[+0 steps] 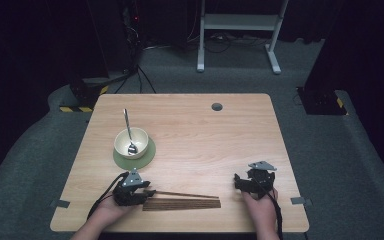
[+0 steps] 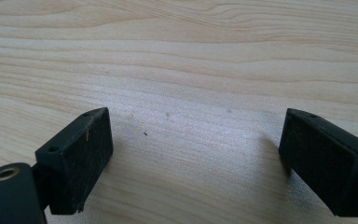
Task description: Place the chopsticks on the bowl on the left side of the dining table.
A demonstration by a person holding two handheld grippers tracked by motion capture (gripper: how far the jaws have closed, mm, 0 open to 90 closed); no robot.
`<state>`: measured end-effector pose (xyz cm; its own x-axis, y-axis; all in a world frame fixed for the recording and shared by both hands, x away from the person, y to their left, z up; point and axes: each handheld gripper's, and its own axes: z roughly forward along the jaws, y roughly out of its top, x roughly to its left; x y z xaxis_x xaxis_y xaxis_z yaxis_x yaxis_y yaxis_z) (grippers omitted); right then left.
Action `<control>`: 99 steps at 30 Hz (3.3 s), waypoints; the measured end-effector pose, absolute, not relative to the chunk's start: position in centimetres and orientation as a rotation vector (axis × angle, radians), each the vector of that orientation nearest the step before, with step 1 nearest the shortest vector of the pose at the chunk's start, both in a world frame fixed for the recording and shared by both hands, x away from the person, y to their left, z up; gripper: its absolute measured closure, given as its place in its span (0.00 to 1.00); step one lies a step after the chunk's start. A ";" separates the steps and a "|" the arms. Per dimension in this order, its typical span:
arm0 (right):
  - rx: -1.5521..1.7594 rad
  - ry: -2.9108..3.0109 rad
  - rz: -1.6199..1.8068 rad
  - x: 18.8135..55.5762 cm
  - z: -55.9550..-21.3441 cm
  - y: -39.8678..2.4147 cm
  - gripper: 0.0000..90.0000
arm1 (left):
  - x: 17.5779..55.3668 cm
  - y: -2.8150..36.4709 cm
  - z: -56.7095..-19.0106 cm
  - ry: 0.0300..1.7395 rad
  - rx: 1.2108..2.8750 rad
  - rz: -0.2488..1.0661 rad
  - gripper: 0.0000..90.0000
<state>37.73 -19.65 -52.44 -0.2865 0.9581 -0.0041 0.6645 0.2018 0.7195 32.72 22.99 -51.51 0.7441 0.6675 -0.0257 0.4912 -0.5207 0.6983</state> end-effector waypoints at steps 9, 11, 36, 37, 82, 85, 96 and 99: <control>1.506 2.029 0.858 37.7 -52.4 -19.6 0.11 | 32.7 23.1 -51.5 0.828 2.242 0.331 0.78; 1.506 2.029 0.859 37.7 -52.4 -19.6 0.11 | 32.7 23.1 -51.5 0.829 2.243 0.327 0.79; 1.504 2.044 0.860 37.7 -52.4 -19.5 0.11 | 32.9 23.2 -51.6 0.874 2.213 0.336 0.77; 1.504 2.044 0.860 37.7 -52.4 -19.5 0.11 | 33.0 23.1 -51.7 0.878 2.202 0.342 0.77; 1.485 2.044 0.861 37.0 -52.4 -19.5 0.11 | 33.9 22.5 -50.1 0.822 2.069 0.367 0.93; 1.492 2.039 0.865 36.9 -52.4 -19.5 0.11 | 33.7 22.8 -49.7 0.815 2.049 0.368 0.93; 1.494 2.051 0.866 37.0 -52.4 -19.4 0.11 | 33.4 24.5 -48.4 0.813 1.952 0.392 0.93; 1.494 2.051 0.866 37.0 -52.4 -19.4 0.11 | 33.4 24.8 -48.0 0.814 1.933 0.387 0.93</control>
<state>36.96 -19.43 -52.40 -0.3072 0.9517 0.0017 0.6648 0.2133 0.7159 33.41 24.83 -48.03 0.7264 0.6837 -0.0704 0.3762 -0.3097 0.8732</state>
